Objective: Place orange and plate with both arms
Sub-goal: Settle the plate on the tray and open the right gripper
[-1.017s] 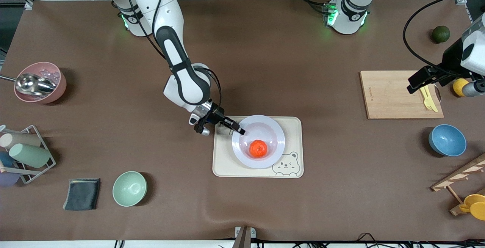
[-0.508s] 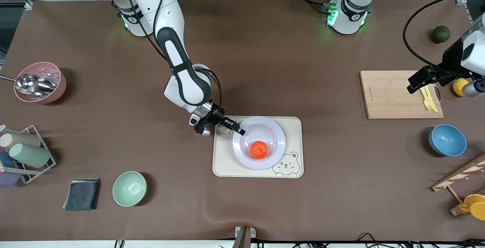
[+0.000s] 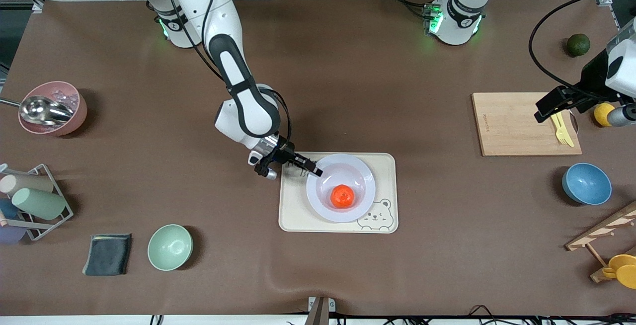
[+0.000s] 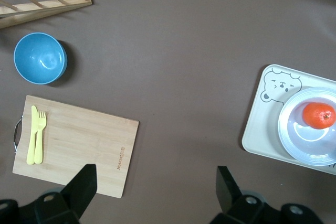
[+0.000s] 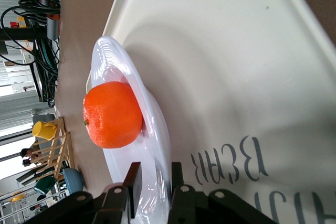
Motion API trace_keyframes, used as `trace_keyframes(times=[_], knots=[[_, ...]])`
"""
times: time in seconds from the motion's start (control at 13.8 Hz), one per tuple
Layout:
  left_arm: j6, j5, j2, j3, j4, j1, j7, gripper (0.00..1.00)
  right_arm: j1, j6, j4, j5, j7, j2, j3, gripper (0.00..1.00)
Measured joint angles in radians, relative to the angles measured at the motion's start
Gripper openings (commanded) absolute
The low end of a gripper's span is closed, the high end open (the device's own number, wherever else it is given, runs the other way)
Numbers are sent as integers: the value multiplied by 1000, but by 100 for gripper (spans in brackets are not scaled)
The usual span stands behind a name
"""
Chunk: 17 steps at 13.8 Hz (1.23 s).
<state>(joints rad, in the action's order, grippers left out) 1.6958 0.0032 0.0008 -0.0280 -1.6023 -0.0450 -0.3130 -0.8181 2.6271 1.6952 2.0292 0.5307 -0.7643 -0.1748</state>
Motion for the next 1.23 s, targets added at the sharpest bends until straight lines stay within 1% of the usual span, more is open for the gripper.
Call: trace_keyframes(times=[0.07, 0.22, 0.44, 0.51, 0.65, 0.8, 1.02, 1.23], knots=[[0, 0, 0, 0, 2, 0, 0, 100, 0, 0, 0, -4, -3, 0, 0, 40], [0, 0, 0, 0, 4, -1, 4, 100, 0, 3, 0, -14, -7, 0, 0, 41], [0, 0, 0, -2, 4, -3, 8, 100, 4, 7, 1, -52, -23, -1, -1, 43], [0, 0, 0, -2, 4, -3, 8, 100, 6, 7, 2, -63, -31, -2, -1, 45], [0, 0, 0, -3, 4, -3, 8, 100, 9, 7, 4, -100, -57, -2, -1, 49], [0, 0, 0, -3, 4, -3, 9, 100, 12, 7, 5, -135, -85, -2, -1, 50], [0, 0, 0, -3, 4, -3, 9, 100, 16, 7, 10, -224, -163, -2, -2, 51], [0, 0, 0, -3, 4, -3, 9, 100, 22, 4, 11, -368, -311, -1, -2, 51]])
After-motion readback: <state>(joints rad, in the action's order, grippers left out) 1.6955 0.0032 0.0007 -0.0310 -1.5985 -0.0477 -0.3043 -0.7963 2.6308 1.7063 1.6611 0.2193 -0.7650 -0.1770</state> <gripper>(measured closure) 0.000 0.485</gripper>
